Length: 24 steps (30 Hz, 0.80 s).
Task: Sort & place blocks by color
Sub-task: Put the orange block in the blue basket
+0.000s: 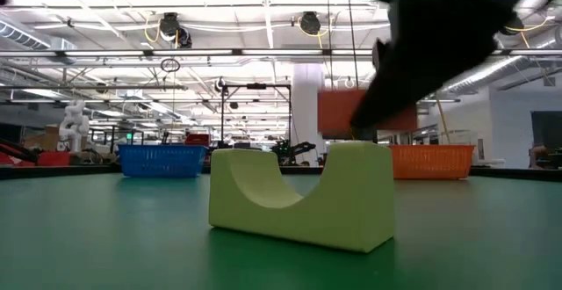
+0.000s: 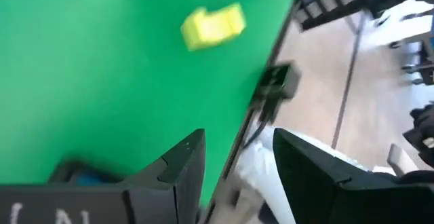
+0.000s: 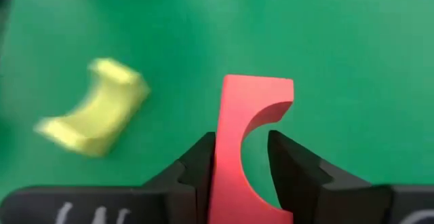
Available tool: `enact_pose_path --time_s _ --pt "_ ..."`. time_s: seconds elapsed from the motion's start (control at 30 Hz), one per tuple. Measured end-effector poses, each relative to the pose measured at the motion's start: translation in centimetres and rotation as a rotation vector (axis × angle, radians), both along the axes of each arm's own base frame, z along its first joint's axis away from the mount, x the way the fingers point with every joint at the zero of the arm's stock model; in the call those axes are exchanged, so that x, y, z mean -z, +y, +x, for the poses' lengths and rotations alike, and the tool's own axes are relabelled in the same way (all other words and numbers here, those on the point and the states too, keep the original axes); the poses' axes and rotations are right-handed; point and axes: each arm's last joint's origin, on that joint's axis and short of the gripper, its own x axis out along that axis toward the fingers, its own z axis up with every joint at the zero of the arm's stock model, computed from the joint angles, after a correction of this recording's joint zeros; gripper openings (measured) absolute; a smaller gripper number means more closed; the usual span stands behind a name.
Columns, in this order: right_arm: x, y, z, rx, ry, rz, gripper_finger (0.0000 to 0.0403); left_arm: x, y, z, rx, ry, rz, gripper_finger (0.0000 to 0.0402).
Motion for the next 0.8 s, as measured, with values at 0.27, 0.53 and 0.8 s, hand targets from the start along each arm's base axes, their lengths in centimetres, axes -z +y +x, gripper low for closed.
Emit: enact_pose_path --time_s 0.27,0.53,0.8 --pt "-4.5 -6.1 -1.7 0.152 0.073 -0.203 0.0104 -0.8 1.6 2.3 0.049 -0.184 0.154 0.0175" --pt "-8.3 -12.6 -4.6 0.356 0.172 -0.298 0.0120 -0.9 3.4 3.8 0.059 -0.219 0.262 0.0175" --pt "-9.8 -16.4 -6.9 0.473 0.137 -0.281 0.0103 -1.0 5.0 4.7 -0.001 -0.258 0.421 0.0175"
